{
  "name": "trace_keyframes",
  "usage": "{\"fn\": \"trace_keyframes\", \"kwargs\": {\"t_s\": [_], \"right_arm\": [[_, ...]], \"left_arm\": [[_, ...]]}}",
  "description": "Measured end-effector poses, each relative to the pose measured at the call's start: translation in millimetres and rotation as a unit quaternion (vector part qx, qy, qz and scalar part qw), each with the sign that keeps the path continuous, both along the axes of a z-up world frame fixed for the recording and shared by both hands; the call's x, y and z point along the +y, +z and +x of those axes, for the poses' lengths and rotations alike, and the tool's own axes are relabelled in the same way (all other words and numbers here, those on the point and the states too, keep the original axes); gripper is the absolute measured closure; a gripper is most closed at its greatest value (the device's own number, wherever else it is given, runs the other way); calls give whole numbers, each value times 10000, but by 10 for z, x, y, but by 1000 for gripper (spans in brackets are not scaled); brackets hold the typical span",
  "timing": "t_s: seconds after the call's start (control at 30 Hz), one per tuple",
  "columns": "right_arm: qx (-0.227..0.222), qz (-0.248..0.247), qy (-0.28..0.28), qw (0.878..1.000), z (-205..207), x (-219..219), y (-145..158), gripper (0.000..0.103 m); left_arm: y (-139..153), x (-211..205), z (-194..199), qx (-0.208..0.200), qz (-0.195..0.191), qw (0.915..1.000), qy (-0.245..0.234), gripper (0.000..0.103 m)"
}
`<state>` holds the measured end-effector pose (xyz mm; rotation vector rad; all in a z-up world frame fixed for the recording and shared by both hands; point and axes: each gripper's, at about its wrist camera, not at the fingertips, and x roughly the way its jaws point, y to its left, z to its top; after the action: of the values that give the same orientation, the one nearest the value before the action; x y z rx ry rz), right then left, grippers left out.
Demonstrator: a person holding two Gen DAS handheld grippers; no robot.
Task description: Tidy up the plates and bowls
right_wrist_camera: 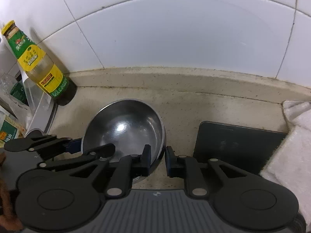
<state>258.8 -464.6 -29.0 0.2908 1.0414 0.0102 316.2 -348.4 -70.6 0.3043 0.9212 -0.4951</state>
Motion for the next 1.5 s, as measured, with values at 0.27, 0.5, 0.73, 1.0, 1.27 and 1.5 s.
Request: {"fn": "trace_keyframes", "kwargs": {"t_s": [0.27, 0.5, 0.73, 1.0, 1.27, 1.5], "right_arm": [[6, 98, -199, 9998, -35, -47, -8, 91], [-269, 65, -284, 9992, -117, -77, 210, 92], [-553, -25, -191, 9983, -215, 71, 512, 92], [-861, -110, 109, 9962, -341, 406, 839, 92], [-1013, -146, 501, 9935, -448, 809, 1021, 92], [-1053, -150, 783, 9912, -490, 1105, 1082, 92]], "left_arm": [[66, 3, -92, -158, 31, 9998, -92, 77], [263, 23, -194, -402, -129, 9990, -153, 77], [576, 161, -334, -743, -306, 9967, -59, 77], [875, 481, -603, -1102, -407, 9929, 181, 76], [1105, 878, -826, -1384, -480, 9878, 519, 76], [1178, 1201, -937, -1437, -533, 9850, 792, 76]]}}
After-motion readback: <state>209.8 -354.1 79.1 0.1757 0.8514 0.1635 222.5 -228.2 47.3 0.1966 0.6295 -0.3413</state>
